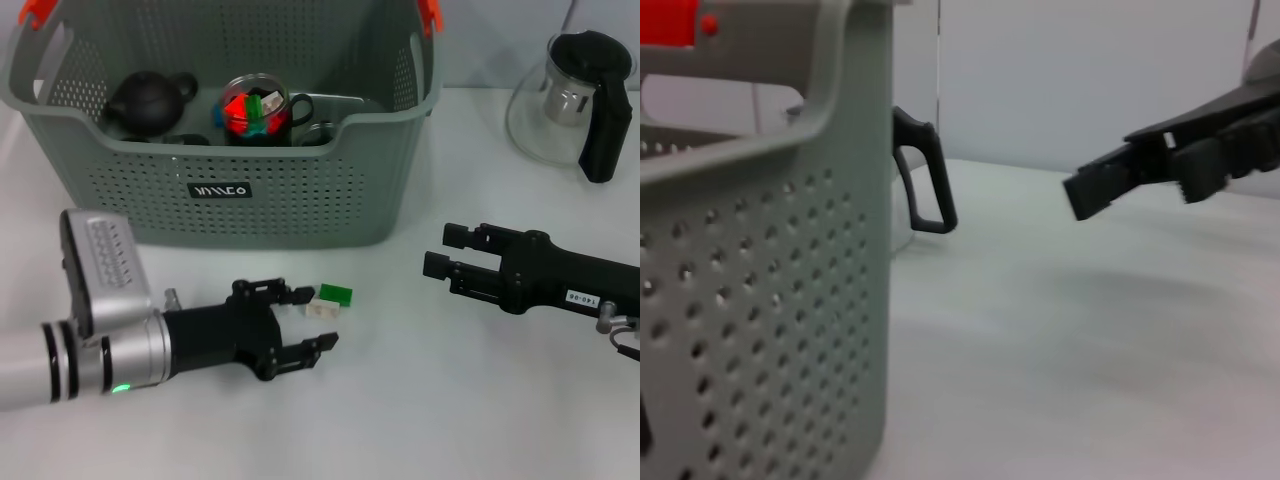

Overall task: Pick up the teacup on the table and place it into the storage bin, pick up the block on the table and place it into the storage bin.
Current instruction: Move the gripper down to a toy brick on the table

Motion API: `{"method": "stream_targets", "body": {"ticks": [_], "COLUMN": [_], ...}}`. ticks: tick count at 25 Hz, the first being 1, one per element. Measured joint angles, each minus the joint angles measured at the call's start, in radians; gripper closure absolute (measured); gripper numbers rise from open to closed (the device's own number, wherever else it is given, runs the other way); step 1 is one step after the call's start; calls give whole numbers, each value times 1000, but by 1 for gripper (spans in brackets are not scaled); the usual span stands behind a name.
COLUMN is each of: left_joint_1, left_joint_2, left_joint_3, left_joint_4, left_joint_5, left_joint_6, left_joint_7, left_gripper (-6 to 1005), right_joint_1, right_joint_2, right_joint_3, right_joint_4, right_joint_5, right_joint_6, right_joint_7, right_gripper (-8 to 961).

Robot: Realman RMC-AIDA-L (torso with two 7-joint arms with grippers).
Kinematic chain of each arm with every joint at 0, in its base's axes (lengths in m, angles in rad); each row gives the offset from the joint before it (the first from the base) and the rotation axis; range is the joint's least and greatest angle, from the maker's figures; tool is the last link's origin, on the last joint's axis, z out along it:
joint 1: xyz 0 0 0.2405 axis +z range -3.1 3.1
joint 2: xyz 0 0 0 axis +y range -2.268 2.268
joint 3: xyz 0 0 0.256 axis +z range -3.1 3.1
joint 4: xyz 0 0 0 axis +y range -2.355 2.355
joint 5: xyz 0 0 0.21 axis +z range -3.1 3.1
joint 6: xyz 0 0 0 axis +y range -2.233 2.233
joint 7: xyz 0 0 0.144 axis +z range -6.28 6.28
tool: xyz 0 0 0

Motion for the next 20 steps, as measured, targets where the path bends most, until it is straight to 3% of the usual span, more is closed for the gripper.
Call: {"method": "stream_targets", "body": {"ticks": [8, 20], "left_joint_1": [-60, -67], "left_joint_2": [1, 4], "left_joint_3": [8, 21], "left_joint_4": [-28, -43], "left_joint_5": [0, 11], "left_joint_6": [-100, -144], "left_joint_7": [-1, -2], "left_gripper": [371, 371], "right_joint_1": [-1, -2], "right_joint_2": [-1, 0], "right_joint_3": [0, 0], "right_joint_4": [1, -1], "right_joint_5": [0, 0], "right_joint_6": [0, 0], "right_joint_7": [0, 0], "right_gripper": [279, 279]}}
